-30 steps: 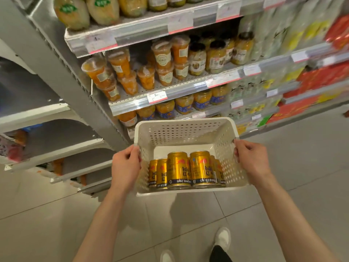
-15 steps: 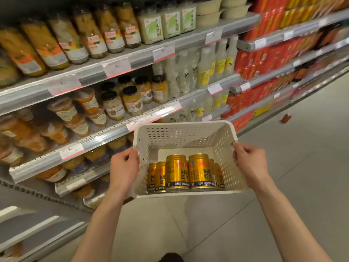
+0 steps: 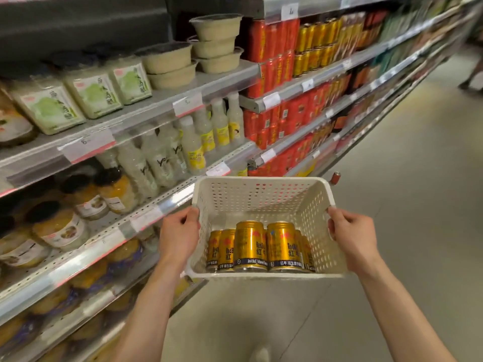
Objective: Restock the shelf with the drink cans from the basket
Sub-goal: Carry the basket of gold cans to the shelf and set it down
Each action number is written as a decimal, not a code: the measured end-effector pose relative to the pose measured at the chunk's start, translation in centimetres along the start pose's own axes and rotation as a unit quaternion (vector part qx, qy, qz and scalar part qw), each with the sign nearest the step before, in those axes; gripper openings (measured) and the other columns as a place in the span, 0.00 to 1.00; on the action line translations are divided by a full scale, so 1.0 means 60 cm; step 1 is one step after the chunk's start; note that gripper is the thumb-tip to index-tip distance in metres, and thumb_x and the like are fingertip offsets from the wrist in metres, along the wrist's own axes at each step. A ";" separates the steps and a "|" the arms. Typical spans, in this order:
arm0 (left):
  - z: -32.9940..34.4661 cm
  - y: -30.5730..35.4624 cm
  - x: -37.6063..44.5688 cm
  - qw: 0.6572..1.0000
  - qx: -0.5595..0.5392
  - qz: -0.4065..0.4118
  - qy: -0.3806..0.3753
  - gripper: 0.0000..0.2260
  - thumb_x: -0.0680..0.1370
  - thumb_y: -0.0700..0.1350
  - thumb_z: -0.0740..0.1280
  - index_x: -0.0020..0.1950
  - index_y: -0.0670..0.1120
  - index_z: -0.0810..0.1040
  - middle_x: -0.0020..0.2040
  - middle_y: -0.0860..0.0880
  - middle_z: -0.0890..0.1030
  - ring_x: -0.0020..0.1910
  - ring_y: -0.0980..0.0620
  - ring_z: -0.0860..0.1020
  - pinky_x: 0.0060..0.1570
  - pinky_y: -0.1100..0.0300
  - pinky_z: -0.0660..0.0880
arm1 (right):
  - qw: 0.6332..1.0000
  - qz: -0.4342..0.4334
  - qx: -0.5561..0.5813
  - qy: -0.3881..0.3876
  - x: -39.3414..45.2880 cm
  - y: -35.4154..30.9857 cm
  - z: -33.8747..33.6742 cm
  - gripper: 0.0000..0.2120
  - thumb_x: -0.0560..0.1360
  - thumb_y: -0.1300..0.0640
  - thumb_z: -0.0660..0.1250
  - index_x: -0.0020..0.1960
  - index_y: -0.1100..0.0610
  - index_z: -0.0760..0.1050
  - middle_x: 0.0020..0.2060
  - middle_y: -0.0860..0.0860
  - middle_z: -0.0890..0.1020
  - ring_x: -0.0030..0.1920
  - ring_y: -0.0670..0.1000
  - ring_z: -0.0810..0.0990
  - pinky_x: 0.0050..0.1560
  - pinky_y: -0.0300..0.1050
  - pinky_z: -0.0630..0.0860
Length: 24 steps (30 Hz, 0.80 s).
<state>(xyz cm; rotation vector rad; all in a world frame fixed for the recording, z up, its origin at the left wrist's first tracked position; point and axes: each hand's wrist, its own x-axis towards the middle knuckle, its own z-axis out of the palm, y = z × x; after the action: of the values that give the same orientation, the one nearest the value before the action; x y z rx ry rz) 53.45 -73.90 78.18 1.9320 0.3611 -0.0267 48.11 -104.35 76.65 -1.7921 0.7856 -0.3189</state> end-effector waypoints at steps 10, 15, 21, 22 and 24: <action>0.248 0.146 0.142 0.999 0.003 0.024 -0.029 0.20 0.84 0.50 0.62 0.39 0.37 0.78 0.31 0.47 0.74 0.33 0.48 0.70 0.39 0.54 0.67 | 0.999 -0.011 0.006 0.050 0.268 -0.024 -0.085 0.22 0.80 0.56 0.65 0.33 0.70 0.73 0.27 0.58 0.72 0.31 0.52 0.66 0.23 0.38 0.61; 0.387 0.198 0.184 0.999 0.004 0.018 -0.038 0.19 0.83 0.50 0.63 0.36 0.42 0.79 0.33 0.46 0.77 0.35 0.48 0.73 0.43 0.53 0.72 | 0.999 0.003 0.005 0.047 0.408 -0.009 -0.137 0.23 0.81 0.55 0.65 0.34 0.72 0.73 0.28 0.58 0.73 0.32 0.52 0.68 0.23 0.39 0.61; 0.568 0.278 0.208 1.000 0.002 0.011 -0.012 0.14 0.84 0.49 0.63 0.40 0.55 0.82 0.40 0.44 0.84 0.39 0.48 0.78 0.53 0.44 0.80 | 1.000 0.005 0.011 0.022 0.601 -0.003 -0.216 0.24 0.81 0.53 0.65 0.36 0.72 0.72 0.29 0.57 0.71 0.33 0.52 0.66 0.29 0.43 0.61; 0.597 0.294 0.212 1.000 0.002 0.013 -0.004 0.15 0.84 0.48 0.63 0.38 0.56 0.81 0.41 0.43 0.85 0.39 0.48 0.78 0.53 0.43 0.80 | 1.000 0.007 0.008 0.021 0.634 -0.005 -0.231 0.24 0.81 0.53 0.65 0.36 0.72 0.72 0.29 0.57 0.71 0.33 0.52 0.66 0.32 0.44 0.61; 0.653 0.321 0.222 1.000 -0.002 0.015 0.003 0.17 0.84 0.48 0.63 0.35 0.56 0.79 0.44 0.40 0.86 0.39 0.46 0.79 0.53 0.40 0.80 | 1.000 0.005 0.001 0.013 0.699 -0.011 -0.259 0.24 0.81 0.52 0.65 0.36 0.71 0.72 0.29 0.57 0.71 0.33 0.52 0.65 0.31 0.44 0.60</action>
<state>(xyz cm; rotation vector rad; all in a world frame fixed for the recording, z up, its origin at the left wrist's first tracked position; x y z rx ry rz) 77.09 -112.94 78.04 1.9344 0.3356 -0.0008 70.72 -142.94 76.22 -1.7850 0.8124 -0.3357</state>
